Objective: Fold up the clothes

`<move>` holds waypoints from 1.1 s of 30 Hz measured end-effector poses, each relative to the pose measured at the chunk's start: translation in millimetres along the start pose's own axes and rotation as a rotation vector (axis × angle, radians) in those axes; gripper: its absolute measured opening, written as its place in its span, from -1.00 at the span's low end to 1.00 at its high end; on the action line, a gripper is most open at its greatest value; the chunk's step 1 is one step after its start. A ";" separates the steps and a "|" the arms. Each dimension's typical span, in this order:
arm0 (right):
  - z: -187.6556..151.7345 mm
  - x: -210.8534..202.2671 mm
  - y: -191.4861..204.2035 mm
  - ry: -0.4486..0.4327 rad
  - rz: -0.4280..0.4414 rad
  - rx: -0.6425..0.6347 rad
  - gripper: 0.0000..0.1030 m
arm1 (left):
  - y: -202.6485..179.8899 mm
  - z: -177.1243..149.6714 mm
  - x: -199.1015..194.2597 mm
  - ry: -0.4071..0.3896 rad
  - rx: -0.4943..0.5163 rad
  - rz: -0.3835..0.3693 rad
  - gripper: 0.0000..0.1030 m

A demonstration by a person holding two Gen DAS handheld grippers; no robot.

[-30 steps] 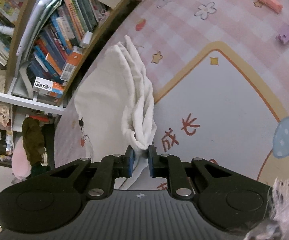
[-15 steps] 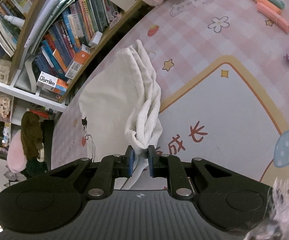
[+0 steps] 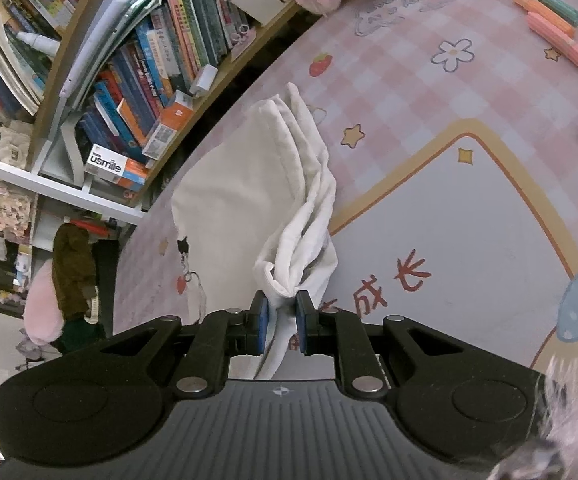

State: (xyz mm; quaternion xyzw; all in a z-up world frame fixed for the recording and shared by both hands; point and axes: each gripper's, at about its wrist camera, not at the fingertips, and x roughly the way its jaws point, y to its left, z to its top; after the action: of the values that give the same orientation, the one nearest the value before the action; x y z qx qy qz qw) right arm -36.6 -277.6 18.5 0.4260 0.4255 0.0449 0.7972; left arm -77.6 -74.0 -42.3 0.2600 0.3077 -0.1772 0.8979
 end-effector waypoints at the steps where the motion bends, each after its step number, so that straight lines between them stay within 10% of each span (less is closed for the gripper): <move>1: 0.9 -0.7 1.4 -0.001 0.005 -0.002 -0.73 | -0.2 0.2 1.9 0.001 -0.001 0.005 0.76; 24: -4.0 -3.4 -7.1 -0.014 -0.069 -0.025 -0.73 | 36.7 -19.1 14.9 0.015 0.023 0.093 0.76; 33: -34.6 -2.8 25.2 -0.067 -0.327 -0.585 -0.05 | 38.6 -16.1 13.7 -0.003 0.070 0.081 0.76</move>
State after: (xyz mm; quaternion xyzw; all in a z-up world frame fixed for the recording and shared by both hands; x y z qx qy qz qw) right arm -55.8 -240.8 28.9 0.1063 0.4311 0.0226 0.8958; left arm -56.3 -35.9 -48.1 0.3032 0.2892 -0.1518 0.8952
